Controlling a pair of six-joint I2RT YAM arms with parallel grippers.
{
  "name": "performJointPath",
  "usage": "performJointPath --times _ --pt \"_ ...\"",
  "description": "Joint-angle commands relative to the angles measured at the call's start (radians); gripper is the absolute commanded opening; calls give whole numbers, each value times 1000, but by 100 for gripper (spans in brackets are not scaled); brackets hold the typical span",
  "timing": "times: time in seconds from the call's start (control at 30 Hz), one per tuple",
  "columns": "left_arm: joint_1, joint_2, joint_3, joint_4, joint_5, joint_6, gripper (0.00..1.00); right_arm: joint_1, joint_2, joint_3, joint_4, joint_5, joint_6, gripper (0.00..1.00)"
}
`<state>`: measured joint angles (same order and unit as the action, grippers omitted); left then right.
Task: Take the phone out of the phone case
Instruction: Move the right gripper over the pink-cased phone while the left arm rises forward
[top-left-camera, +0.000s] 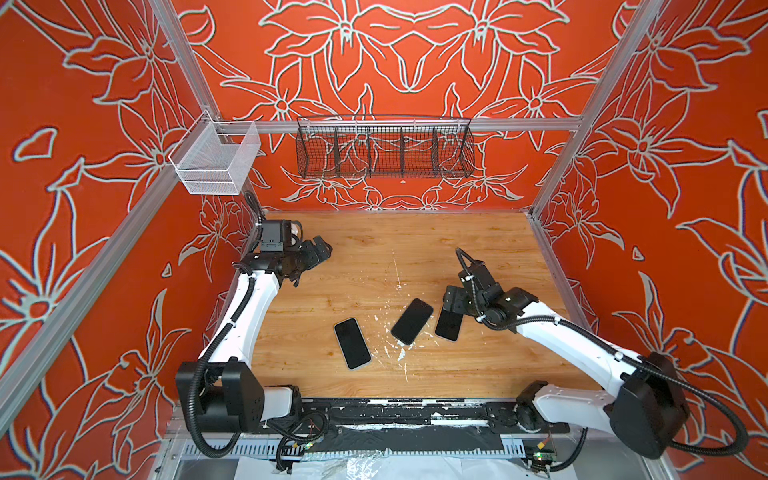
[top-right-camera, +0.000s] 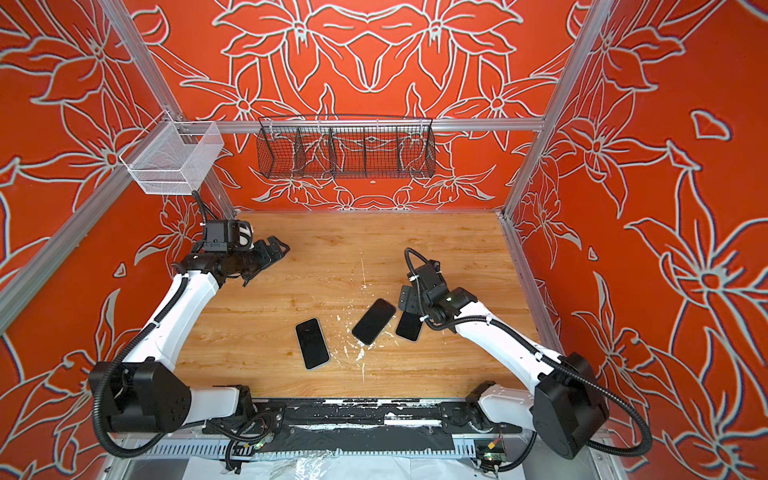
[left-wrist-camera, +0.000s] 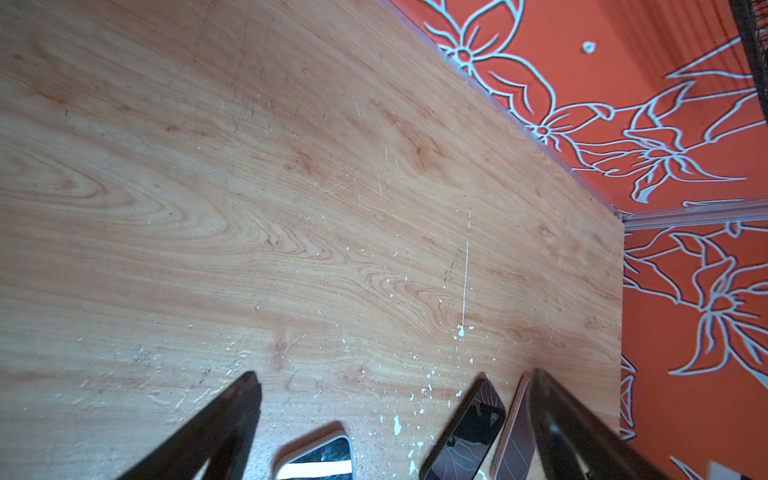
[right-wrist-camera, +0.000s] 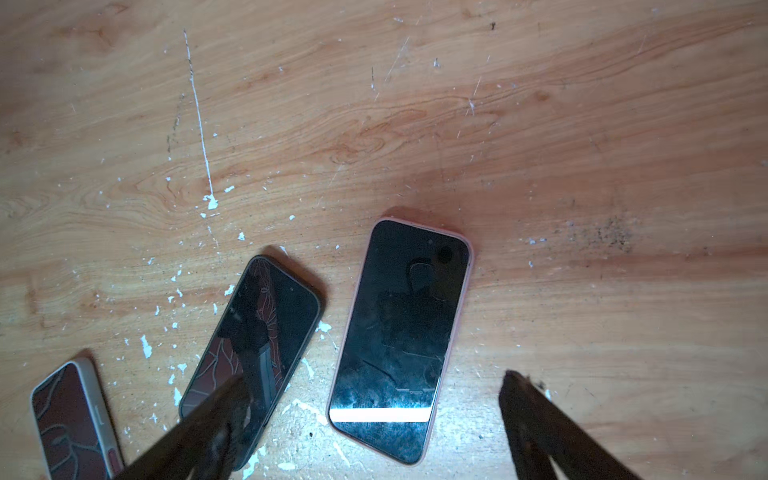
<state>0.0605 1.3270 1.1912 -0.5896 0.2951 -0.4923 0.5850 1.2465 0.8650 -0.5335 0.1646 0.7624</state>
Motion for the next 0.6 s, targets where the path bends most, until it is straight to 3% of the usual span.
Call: performJointPath --times 0.0,0.1,0.3,0.47,0.57 --pt "-27 -6 -9 -11 22 19 97 19 52 73 -57 74 74 94" --pt "-81 -2 1 -55 -37 67 97 36 110 133 -104 110 74 94" --pt "-190 -9 -5 -90 -122 99 97 41 166 184 -113 32 -9 97" --pt "-221 -20 -43 -80 -56 97 97 41 124 117 -59 -38 -85 97" --pt "-223 -20 -47 -87 -74 108 97 41 121 96 -101 -21 -50 97"
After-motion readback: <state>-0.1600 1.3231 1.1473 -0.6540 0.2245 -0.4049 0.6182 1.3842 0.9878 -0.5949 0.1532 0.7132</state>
